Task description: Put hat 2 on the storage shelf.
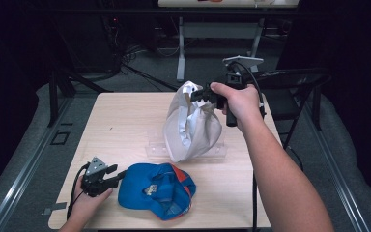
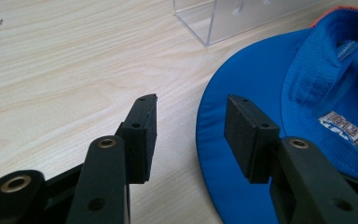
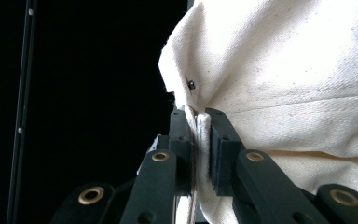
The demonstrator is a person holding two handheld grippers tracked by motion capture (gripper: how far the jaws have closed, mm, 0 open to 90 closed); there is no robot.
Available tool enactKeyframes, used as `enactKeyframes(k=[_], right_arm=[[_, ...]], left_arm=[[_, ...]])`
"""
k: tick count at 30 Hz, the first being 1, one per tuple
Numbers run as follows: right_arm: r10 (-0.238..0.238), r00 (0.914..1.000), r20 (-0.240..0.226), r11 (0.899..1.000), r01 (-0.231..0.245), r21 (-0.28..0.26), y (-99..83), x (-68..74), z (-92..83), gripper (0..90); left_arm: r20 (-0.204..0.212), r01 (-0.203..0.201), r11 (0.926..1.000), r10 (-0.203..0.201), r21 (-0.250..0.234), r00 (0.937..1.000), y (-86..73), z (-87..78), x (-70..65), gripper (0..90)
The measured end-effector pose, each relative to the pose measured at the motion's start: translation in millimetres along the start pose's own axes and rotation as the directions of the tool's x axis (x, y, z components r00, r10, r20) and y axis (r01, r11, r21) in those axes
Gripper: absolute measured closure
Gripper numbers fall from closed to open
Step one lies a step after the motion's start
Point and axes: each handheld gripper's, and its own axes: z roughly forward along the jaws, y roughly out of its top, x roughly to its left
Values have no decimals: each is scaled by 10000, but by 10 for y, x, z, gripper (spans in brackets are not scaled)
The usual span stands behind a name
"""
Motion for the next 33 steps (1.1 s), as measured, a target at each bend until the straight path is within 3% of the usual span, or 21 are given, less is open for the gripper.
enactKeyframes(k=[15,21,22,25,30,33], right_arm=[[355,9993,123,9971,-346,-681,133,30,231,822],[368,9991,196,9959,-350,-831,160,25,297,821],[322,9992,218,9961,-303,-826,163,14,323,821],[391,9991,159,9958,-377,-835,166,-7,334,822],[349,9992,212,9962,-331,-802,166,-40,323,821],[345,9992,186,9958,-328,-850,155,-43,318,821]], left_arm=[[82,-184,9998,185,-104,9998,12,17,-35,545],[115,-247,9992,250,-314,9996,80,9,-112,524],[221,-376,9981,387,-495,9990,135,12,-176,520],[473,-605,9972,626,-447,9969,211,38,-295,513],[577,-988,9924,1031,-726,9930,352,106,-471,497],[613,-965,9913,1022,-899,9929,459,156,-539,498]])
